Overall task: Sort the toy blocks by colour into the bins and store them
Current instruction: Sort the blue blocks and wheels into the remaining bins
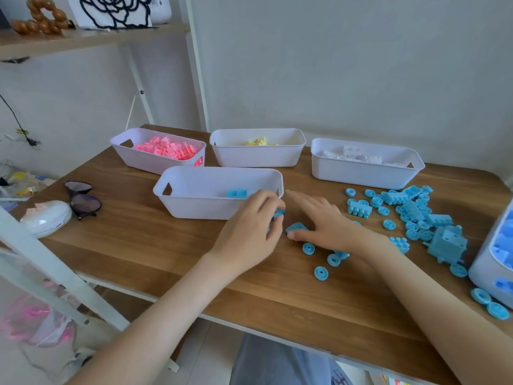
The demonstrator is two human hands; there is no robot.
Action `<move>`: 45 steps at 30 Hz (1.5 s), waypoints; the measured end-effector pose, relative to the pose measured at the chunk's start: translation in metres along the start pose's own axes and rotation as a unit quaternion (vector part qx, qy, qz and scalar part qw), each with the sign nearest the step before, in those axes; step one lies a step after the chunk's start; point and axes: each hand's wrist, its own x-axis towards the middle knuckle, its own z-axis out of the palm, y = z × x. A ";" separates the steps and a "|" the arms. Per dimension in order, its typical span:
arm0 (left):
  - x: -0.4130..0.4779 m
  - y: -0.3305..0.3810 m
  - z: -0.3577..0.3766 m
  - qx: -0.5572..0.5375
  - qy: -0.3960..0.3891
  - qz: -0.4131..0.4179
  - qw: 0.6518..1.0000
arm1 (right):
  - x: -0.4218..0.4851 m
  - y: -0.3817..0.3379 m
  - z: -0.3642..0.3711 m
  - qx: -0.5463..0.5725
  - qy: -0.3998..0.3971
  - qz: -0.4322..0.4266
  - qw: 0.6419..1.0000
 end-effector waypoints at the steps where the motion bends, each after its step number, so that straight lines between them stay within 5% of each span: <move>1: 0.000 0.002 0.007 -0.006 -0.030 0.012 0.999 | -0.001 0.002 0.004 -0.030 -0.025 -0.003 0.999; 6: 0.002 0.003 0.030 -0.002 -0.129 0.086 0.988 | -0.001 0.000 0.009 -0.096 -0.007 -0.029 0.995; 14: 0.019 -0.003 0.050 -0.002 -0.154 -0.042 0.987 | 0.001 0.012 0.008 -0.028 0.102 -0.054 0.993; 21: 0.027 -0.001 0.055 0.050 -0.108 0.049 0.992 | 0.003 0.012 0.007 -0.049 0.115 -0.006 0.992; 37: 0.024 0.002 0.045 0.055 -0.063 -0.009 0.996 | 0.001 -0.001 0.000 -0.210 0.099 0.034 0.972; 45: 0.027 -0.009 0.014 0.067 0.059 0.059 0.994 | 0.014 -0.012 -0.016 -0.125 0.118 0.060 0.983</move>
